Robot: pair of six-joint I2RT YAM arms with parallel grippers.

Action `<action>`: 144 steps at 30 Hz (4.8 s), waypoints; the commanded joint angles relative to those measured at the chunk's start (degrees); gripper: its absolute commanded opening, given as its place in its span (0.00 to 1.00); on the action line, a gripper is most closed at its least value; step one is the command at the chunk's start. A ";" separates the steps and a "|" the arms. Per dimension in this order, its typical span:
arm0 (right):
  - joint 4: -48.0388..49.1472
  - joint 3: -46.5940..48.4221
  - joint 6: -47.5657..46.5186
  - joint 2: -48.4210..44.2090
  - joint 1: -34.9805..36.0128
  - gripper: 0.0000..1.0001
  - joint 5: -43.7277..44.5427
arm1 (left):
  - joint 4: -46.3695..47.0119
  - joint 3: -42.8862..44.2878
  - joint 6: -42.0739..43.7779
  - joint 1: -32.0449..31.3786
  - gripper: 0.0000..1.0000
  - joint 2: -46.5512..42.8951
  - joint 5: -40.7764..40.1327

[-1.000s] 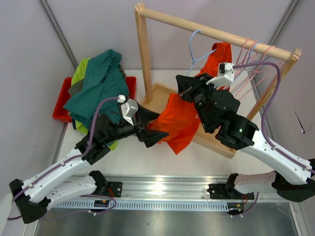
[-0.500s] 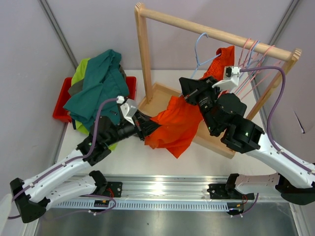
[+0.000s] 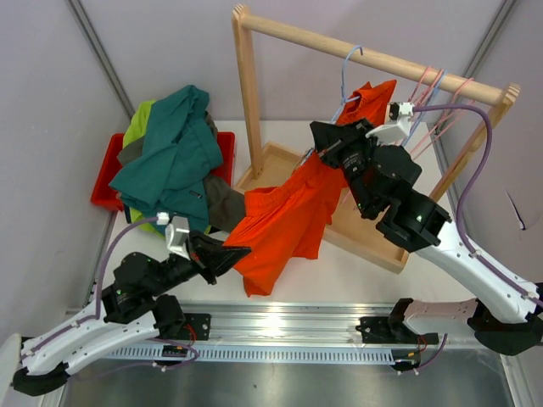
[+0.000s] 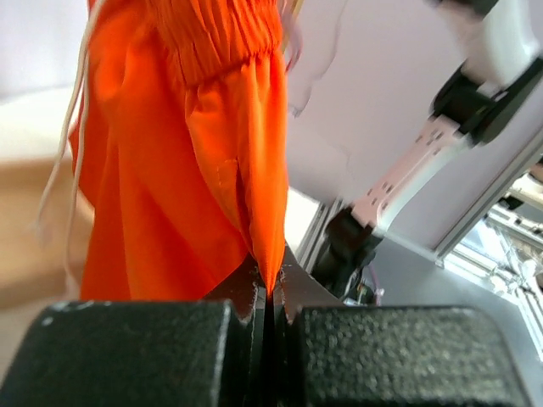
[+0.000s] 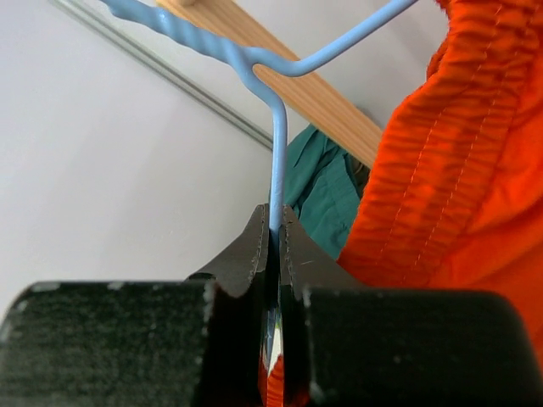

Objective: Remove the shorts from the hanger

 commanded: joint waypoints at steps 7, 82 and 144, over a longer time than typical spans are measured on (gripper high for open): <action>2.95 9.22 -0.83 3.92 -9.60 0.00 -0.26 | 2.00 -2.87 -0.38 -7.21 0.00 10.59 -4.90; -6.36 -1.41 17.81 -0.91 -4.08 0.89 4.63 | -31.82 38.00 12.19 -1.95 0.00 26.00 -41.49; -27.63 -15.48 1.81 -18.93 52.51 0.96 52.01 | -25.75 56.02 7.52 63.70 0.99 59.60 -19.01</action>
